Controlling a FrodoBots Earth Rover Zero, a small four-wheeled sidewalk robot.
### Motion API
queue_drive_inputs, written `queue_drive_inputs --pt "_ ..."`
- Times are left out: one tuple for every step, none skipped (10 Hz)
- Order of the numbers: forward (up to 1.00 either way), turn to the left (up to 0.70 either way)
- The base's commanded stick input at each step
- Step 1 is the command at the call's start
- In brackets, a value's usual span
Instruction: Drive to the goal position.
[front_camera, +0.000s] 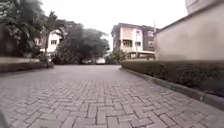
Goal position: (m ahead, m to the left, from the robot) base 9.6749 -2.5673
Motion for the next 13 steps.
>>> queue_drive_inputs --pt "0.70 0.00" --pt "0.70 0.00" --pt "0.70 0.00" --pt "0.70 0.00" --pt "0.70 0.00" --pt "0.70 0.00" --pt "0.70 0.00" --pt "0.70 0.00" --pt "0.70 0.00" --pt "0.70 0.00" --pt "0.70 0.00" --pt "0.70 0.00" --pt "0.70 0.00"
